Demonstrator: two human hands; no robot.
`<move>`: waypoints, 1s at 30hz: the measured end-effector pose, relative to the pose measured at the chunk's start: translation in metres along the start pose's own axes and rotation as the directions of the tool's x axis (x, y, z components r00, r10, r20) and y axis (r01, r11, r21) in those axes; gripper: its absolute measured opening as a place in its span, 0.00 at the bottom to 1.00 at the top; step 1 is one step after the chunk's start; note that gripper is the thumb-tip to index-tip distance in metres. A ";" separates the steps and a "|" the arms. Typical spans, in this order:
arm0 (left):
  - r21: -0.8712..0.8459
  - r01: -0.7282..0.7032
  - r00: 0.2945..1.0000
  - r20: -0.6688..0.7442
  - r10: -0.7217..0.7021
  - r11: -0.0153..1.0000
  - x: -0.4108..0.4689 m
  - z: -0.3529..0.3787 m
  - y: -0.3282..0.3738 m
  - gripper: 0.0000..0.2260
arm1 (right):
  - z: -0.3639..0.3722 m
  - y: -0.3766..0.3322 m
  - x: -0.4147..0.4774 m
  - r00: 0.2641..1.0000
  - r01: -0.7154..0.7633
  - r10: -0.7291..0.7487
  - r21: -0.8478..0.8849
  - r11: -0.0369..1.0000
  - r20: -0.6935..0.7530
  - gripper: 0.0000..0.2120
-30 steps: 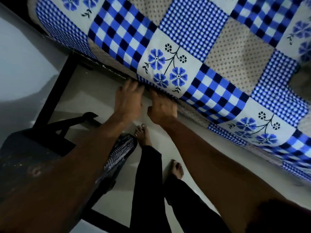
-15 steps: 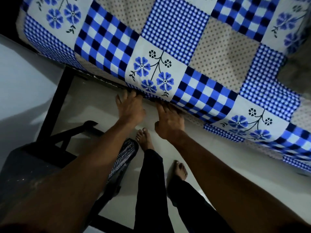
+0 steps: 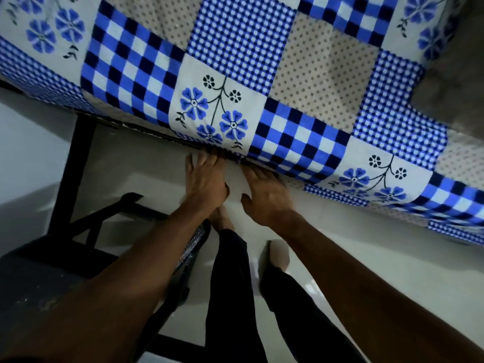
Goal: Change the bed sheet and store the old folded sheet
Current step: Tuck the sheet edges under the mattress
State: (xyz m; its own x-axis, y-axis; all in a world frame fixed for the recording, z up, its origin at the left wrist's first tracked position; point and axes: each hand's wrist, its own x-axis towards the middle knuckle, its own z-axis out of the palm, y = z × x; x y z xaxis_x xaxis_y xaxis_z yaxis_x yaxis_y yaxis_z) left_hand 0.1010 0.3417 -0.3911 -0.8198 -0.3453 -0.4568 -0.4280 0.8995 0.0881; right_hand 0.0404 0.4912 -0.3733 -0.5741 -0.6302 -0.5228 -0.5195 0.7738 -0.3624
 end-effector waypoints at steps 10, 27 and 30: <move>-0.168 -0.030 0.971 -0.237 -0.011 0.985 -0.007 -0.010 0.024 0.15 | -0.002 0.008 0.009 0.996 -0.091 0.091 0.038 0.995 0.004 0.38; -0.155 -0.074 0.990 -0.134 0.053 0.985 -0.027 0.014 0.067 0.33 | 0.005 0.043 -0.016 0.971 -0.201 0.216 0.139 0.970 -0.103 0.32; -0.002 -0.231 0.971 -0.070 0.230 0.973 -0.027 0.019 0.065 0.35 | -0.001 0.047 -0.013 0.979 -0.176 0.191 0.188 0.966 -0.065 0.31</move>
State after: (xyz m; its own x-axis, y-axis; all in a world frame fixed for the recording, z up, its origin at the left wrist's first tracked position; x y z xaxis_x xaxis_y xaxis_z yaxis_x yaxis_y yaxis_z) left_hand 0.1026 0.4146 -0.3894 -0.9209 -0.1472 -0.3609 -0.2280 0.9544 0.1925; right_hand 0.0226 0.5361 -0.3824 -0.7025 -0.4736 -0.5312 -0.2821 0.8706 -0.4031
